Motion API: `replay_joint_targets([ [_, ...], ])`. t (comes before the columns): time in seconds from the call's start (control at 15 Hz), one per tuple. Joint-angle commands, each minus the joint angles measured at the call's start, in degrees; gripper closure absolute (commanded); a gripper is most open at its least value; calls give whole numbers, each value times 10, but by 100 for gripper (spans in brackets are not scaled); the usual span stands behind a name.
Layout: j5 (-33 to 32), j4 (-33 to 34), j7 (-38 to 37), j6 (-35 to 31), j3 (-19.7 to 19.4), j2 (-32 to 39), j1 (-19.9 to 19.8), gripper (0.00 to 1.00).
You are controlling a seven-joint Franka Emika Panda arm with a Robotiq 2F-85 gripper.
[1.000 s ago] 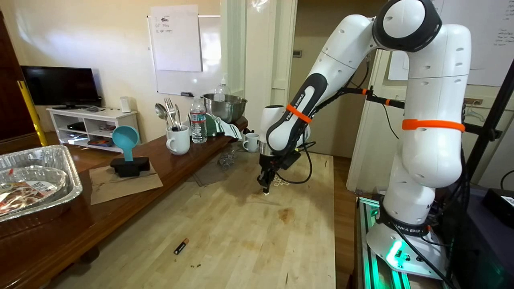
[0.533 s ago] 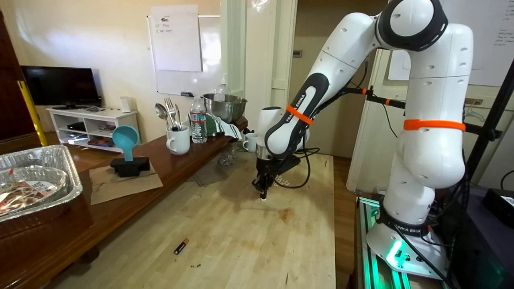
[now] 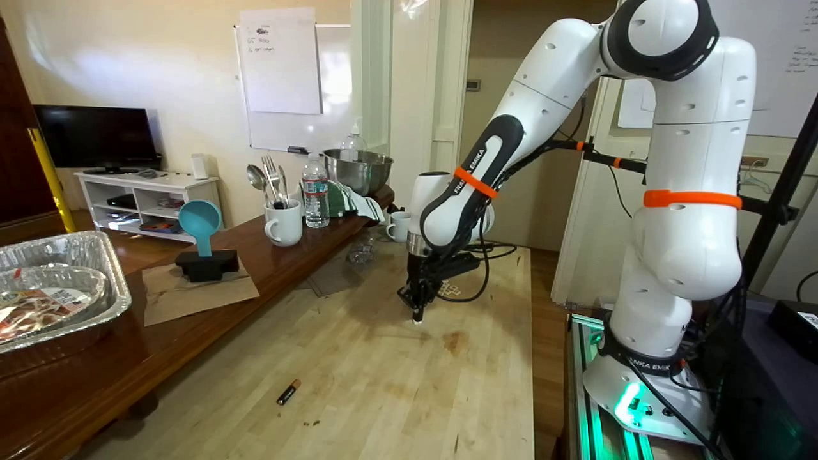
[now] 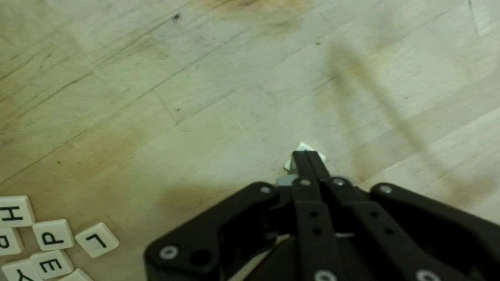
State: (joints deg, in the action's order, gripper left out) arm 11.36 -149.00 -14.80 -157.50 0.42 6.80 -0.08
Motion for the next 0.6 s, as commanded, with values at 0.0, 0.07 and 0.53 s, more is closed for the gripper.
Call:
replay_joint_targets([
  [0.0,30,-32,-34,-50,12,43,16,100],
  [0.07,35,-36,-35,-55,13,42,17,100],
  [0.53,99,-34,29,-23,37,4,11,100],
])
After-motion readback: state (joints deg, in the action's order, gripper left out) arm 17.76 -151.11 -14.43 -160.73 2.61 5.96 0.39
